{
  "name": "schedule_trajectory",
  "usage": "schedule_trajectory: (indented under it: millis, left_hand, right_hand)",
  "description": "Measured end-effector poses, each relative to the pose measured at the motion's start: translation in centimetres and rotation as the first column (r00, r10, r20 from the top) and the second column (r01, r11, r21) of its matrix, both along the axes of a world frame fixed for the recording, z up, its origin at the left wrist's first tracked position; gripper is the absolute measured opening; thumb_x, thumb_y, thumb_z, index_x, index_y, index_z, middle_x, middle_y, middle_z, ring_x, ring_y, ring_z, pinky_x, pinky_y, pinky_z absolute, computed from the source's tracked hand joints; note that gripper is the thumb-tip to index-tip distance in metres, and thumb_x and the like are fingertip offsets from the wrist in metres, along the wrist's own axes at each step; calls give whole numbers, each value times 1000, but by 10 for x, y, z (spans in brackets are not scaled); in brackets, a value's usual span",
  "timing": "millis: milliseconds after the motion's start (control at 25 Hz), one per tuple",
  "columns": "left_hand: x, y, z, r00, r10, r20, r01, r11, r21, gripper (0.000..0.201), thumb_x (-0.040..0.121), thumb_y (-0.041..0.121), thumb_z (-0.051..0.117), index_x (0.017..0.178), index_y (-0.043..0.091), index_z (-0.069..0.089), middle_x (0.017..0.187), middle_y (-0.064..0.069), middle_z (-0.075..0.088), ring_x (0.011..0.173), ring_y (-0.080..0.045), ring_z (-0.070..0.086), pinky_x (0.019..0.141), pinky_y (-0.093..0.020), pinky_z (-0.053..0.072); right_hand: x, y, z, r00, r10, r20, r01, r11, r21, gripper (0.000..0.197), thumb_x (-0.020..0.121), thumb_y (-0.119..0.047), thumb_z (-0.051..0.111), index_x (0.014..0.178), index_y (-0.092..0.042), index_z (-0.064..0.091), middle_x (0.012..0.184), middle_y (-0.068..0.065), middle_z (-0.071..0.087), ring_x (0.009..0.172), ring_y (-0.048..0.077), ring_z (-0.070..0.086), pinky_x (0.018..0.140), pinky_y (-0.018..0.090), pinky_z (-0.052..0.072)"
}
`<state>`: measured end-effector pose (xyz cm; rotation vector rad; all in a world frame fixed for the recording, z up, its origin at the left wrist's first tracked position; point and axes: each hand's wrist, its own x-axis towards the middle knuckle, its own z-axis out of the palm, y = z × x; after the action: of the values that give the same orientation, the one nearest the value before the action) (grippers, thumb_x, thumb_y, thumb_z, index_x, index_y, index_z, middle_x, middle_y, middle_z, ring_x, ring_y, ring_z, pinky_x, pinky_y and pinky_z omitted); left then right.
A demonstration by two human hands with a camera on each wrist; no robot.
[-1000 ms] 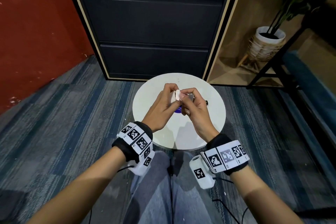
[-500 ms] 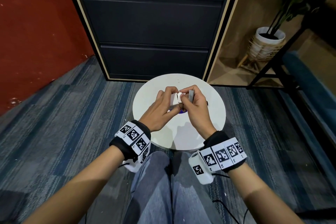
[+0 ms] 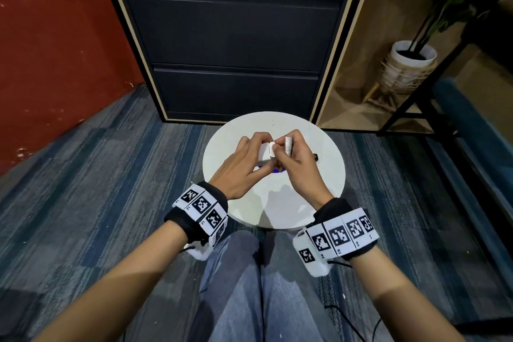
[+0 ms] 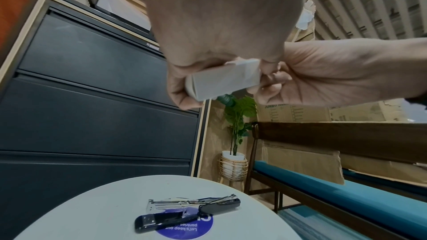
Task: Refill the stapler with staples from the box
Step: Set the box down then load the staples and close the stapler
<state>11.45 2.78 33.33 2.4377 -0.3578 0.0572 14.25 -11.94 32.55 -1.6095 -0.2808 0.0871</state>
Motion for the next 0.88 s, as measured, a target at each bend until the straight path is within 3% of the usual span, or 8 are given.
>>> schedule_trajectory:
  millis: [120, 240, 400, 520, 640, 800, 880]
  left_hand:
    - [-1, 0, 2, 1000, -6, -16, 7, 999, 50, 35, 95, 36, 46, 124, 19, 34, 112, 11, 38, 102, -15, 43, 78, -42, 51]
    - [-1, -1, -1, 1000, -5, -20, 6, 999, 40, 37, 95, 33, 45, 125, 17, 32, 116, 11, 38, 104, -14, 40, 78, -40, 51]
    - [4, 4, -3, 999, 37, -9, -37, 999, -8, 33, 97, 36, 41, 123, 18, 33, 120, 1, 44, 103, -15, 41, 78, -35, 47]
    - [7, 5, -2, 1000, 23, -4, -23, 999, 45, 30, 97, 38, 39, 120, 19, 35, 114, 0, 46, 98, -14, 41, 73, -34, 47]
    - [9, 3, -4, 1000, 5, 27, -8, 995, 100, 31, 95, 39, 39, 119, 19, 36, 115, 1, 46, 96, -16, 43, 72, -41, 51]
    - [7, -2, -4, 1000, 2, 25, -5, 993, 116, 33, 93, 35, 44, 120, 20, 36, 112, 5, 43, 98, -18, 43, 74, -46, 51]
    - [7, -5, -4, 1000, 1, 10, -2, 995, 97, 33, 93, 32, 45, 122, 19, 35, 112, 8, 39, 101, -18, 41, 77, -47, 51]
  right_hand:
    - [0, -1, -5, 999, 33, 38, -30, 996, -78, 10, 94, -14, 49, 89, -7, 43, 77, 17, 44, 69, 29, 48, 63, 42, 42]
    - [-2, 1, -4, 997, 43, 70, -34, 991, -128, 7, 94, -21, 50, 90, -16, 47, 82, 27, 47, 73, 38, 53, 65, 47, 45]
    - [-1, -5, -3, 995, 103, -21, -102, 994, 34, 16, 97, -12, 48, 98, 4, 51, 75, 11, 49, 61, 13, 43, 59, 25, 38]
    - [-1, -7, -4, 994, 106, -32, -103, 991, 82, 10, 97, -13, 49, 98, -5, 54, 70, 3, 49, 57, 9, 40, 55, 20, 36]
    - [-3, -4, -3, 996, 48, -76, -41, 995, 93, 7, 94, -7, 52, 90, -12, 51, 63, -5, 48, 56, 9, 40, 53, 19, 35]
    - [-5, -3, -6, 998, -29, -64, 30, 999, 13, 6, 89, 3, 49, 89, 3, 43, 75, 3, 46, 71, 15, 46, 59, 15, 42]
    - [-6, -2, -8, 998, -65, -28, 65, 998, 7, 15, 89, 1, 50, 81, 1, 38, 78, 13, 42, 82, 18, 48, 69, 25, 45]
